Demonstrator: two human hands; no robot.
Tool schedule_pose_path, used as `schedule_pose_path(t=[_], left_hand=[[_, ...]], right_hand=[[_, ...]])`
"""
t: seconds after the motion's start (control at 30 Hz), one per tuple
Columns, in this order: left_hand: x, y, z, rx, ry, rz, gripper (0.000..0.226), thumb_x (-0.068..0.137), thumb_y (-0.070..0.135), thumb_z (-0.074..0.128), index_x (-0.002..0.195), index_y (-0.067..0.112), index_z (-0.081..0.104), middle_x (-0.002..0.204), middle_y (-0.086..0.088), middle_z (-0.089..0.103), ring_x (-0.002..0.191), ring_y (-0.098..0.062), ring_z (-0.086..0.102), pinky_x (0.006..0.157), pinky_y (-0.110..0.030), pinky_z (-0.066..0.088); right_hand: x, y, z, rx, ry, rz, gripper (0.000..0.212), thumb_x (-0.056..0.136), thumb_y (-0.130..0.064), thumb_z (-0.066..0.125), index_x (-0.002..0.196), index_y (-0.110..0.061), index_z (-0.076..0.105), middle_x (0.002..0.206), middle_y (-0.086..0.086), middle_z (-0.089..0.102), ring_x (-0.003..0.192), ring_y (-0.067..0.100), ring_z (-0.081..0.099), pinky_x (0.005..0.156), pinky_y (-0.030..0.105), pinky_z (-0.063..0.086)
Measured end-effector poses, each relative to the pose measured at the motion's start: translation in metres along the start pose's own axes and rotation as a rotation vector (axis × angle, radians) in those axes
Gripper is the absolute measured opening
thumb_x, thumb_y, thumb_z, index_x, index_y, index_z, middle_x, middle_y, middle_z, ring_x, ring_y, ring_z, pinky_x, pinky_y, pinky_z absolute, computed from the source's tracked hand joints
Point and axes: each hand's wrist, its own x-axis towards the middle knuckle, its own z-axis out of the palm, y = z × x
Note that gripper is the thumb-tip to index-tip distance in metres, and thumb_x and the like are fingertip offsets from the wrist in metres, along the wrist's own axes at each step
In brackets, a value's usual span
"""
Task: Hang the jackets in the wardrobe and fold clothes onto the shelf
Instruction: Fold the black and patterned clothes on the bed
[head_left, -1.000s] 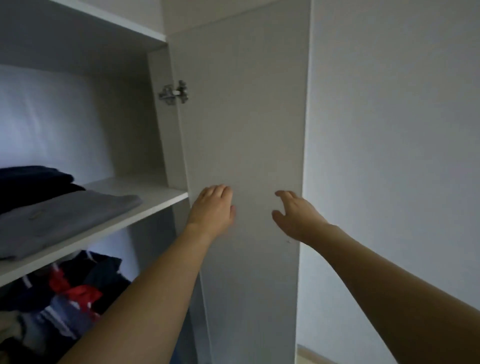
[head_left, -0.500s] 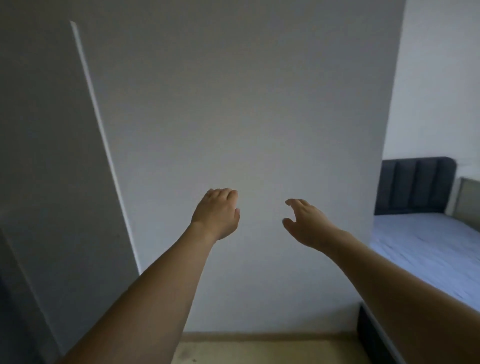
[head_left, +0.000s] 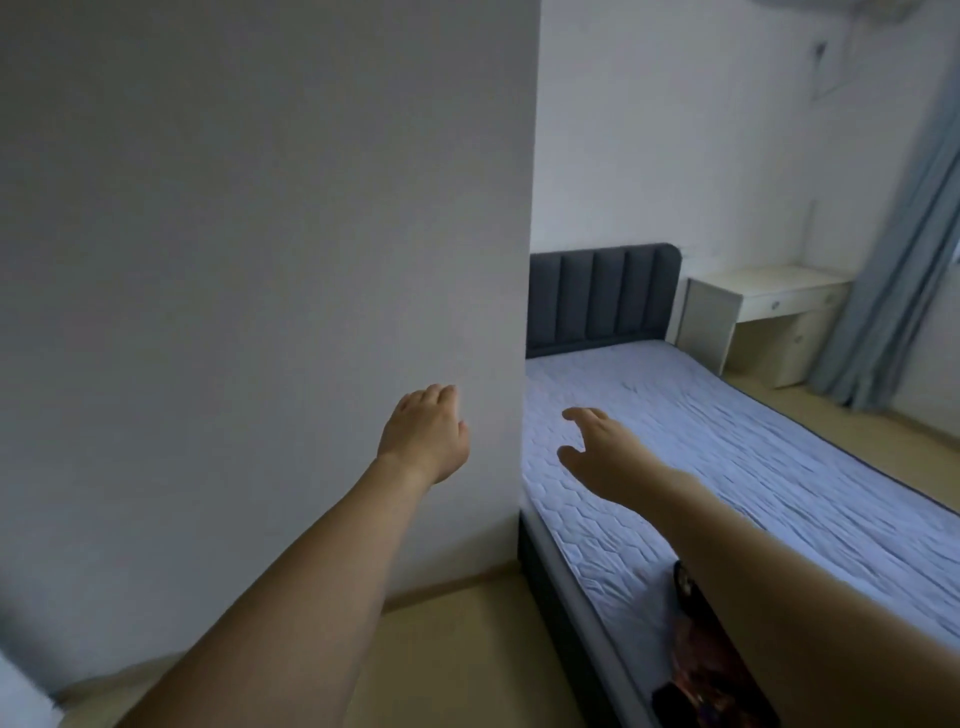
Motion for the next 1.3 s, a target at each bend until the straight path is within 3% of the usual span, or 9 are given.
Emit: schedule_pose_path(t=[0.37, 0.5, 0.63, 0.8, 0.93, 1.03, 1.13, 1.2, 1.3], left_hand=[[0.081, 0.265, 0.108, -0.057, -0.070, 0.046, 0.052, 0.099, 0.028, 0.039, 0.147, 0.011, 0.034, 0.151, -0.009, 0.040, 0.133, -0.028, 0.041, 0.110, -0.037, 0.032], [0.098, 0.320, 0.143, -0.053, -0.127, 0.033, 0.052, 0.097, 0.028, 0.040, 0.146, 0.010, 0.037, 0.150, -0.010, 0.041, 0.132, -0.029, 0.043, 0.109, -0.035, 0.032], [0.131, 0.344, 0.196, -0.152, -0.245, -0.108, 0.050, 0.099, 0.032, 0.039, 0.145, 0.012, 0.039, 0.149, -0.010, 0.042, 0.132, -0.030, 0.044, 0.105, -0.038, 0.038], [0.165, 0.402, 0.289, -0.391, -0.374, -0.382, 0.027, 0.094, 0.027, 0.045, 0.111, 0.007, 0.053, 0.121, -0.016, 0.059, 0.104, -0.031, 0.056, 0.079, -0.033, 0.043], [0.183, 0.463, 0.372, -0.480, -0.428, -0.503, 0.014, 0.089, 0.031, 0.045, 0.082, 0.021, 0.050, 0.087, -0.002, 0.059, 0.074, -0.018, 0.052, 0.057, -0.029, 0.032], [0.186, 0.494, 0.439, -0.511, -0.430, -0.650, 0.016, 0.088, 0.029, 0.050, 0.073, 0.021, 0.048, 0.082, -0.002, 0.059, 0.079, -0.025, 0.055, 0.059, -0.029, 0.034], [0.171, 0.524, 0.496, -0.546, -0.479, -0.793, 0.013, 0.089, 0.027, 0.054, 0.089, 0.015, 0.060, 0.098, -0.006, 0.066, 0.096, -0.029, 0.061, 0.079, -0.032, 0.047], [0.154, 0.553, 0.524, -0.578, -0.487, -0.877, 0.015, 0.089, 0.029, 0.055, 0.101, 0.023, 0.061, 0.107, -0.002, 0.066, 0.101, -0.024, 0.061, 0.087, -0.033, 0.049], [0.137, 0.605, 0.572, -0.746, -0.592, -0.884, 0.023, 0.089, 0.030, 0.051, 0.110, 0.030, 0.061, 0.095, 0.005, 0.067, 0.076, -0.011, 0.062, 0.063, -0.025, 0.048]], right_hand=[[0.012, 0.301, -0.064, 0.025, -0.092, 0.145, 0.056, 0.096, -0.032, 0.050, 0.147, -0.017, 0.032, 0.154, 0.006, 0.033, 0.135, 0.025, 0.040, 0.107, 0.037, 0.035], [0.028, 0.369, -0.079, 0.047, -0.144, 0.161, 0.056, 0.097, -0.031, 0.049, 0.148, -0.016, 0.032, 0.153, 0.007, 0.033, 0.134, 0.025, 0.040, 0.107, 0.036, 0.035], [0.041, 0.439, -0.074, 0.053, -0.177, 0.178, 0.056, 0.097, -0.030, 0.049, 0.148, -0.017, 0.031, 0.154, 0.006, 0.032, 0.138, 0.024, 0.036, 0.109, 0.037, 0.032], [0.055, 0.563, -0.065, 0.012, -0.293, 0.243, 0.058, 0.095, -0.027, 0.048, 0.149, -0.017, 0.029, 0.155, 0.005, 0.029, 0.140, 0.023, 0.032, 0.110, 0.037, 0.031], [0.103, 0.667, -0.044, -0.017, -0.401, 0.246, 0.057, 0.095, -0.024, 0.047, 0.149, -0.015, 0.029, 0.154, 0.008, 0.030, 0.137, 0.026, 0.035, 0.105, 0.035, 0.034], [0.143, 0.728, -0.009, 0.025, -0.495, 0.210, 0.059, 0.093, -0.021, 0.046, 0.149, -0.016, 0.029, 0.154, 0.008, 0.029, 0.135, 0.026, 0.037, 0.097, 0.033, 0.037], [0.165, 0.784, 0.031, 0.057, -0.597, 0.207, 0.058, 0.093, -0.020, 0.045, 0.148, -0.016, 0.030, 0.153, 0.006, 0.031, 0.129, 0.027, 0.043, 0.086, 0.029, 0.038], [0.170, 0.818, 0.059, 0.052, -0.682, 0.228, 0.056, 0.092, -0.019, 0.045, 0.147, -0.014, 0.033, 0.149, 0.007, 0.034, 0.125, 0.028, 0.046, 0.083, 0.029, 0.038], [0.169, 0.867, 0.102, 0.090, -0.738, 0.297, 0.056, 0.091, -0.018, 0.046, 0.146, -0.012, 0.035, 0.146, 0.009, 0.040, 0.122, 0.027, 0.049, 0.084, 0.031, 0.041]])
